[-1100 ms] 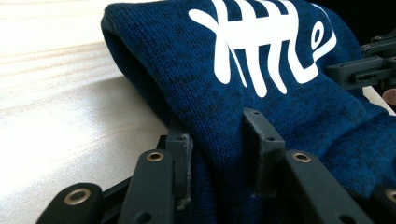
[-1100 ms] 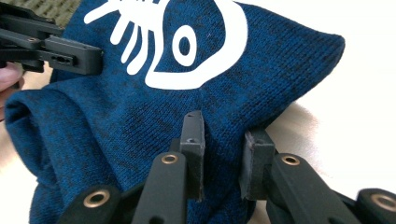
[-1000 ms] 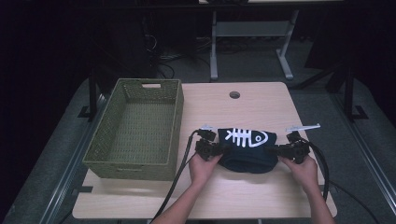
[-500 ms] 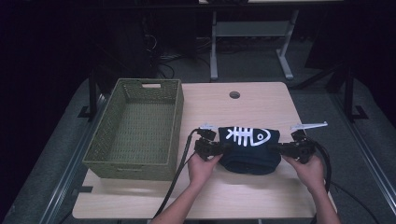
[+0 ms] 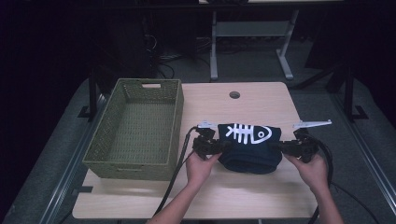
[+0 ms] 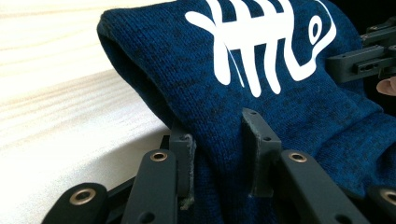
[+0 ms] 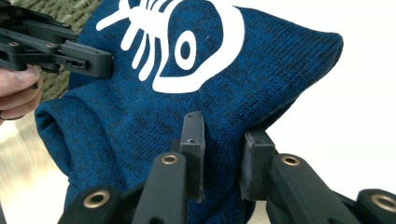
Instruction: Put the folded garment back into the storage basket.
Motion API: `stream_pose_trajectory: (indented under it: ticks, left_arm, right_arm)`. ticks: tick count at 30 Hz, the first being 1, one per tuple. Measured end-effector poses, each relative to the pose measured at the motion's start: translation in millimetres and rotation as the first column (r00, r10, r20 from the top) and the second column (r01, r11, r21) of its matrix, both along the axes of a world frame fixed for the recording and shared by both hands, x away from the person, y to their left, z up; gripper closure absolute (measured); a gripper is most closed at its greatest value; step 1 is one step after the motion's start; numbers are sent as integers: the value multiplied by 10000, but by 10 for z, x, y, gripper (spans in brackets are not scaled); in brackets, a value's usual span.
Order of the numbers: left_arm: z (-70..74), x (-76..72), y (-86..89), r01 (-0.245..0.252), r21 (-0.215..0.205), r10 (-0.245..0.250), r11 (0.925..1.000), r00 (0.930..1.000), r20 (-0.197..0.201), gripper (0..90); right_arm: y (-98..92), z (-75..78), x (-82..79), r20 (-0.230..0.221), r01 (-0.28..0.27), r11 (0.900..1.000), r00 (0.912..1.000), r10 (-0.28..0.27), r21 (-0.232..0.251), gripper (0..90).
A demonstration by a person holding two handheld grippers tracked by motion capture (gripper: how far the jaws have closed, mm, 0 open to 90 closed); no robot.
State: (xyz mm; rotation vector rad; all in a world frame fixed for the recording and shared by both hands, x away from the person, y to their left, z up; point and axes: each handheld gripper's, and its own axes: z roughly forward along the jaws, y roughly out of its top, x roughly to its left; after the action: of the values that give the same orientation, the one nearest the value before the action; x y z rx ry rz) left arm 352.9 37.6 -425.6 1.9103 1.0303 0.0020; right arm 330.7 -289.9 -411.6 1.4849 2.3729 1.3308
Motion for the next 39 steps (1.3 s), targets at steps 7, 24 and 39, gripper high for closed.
stream_pose_trajectory:
  ticks: [7,24,39]
  left_arm:
    - [96,-43,5,66,-2,-66,10000,9997,231,684]
    - [313,-130,95,-24,-37,26,10000,9974,718,683]
    - [502,-144,241,-55,-36,59,10000,9951,984,684]
  right_arm:
    - [-1,79,-27,122,6,9999,9999,-8,126,743]
    - [61,273,-69,378,-182,9997,9991,176,141,743]
    - [189,442,-53,630,-408,9990,9972,396,170,743]
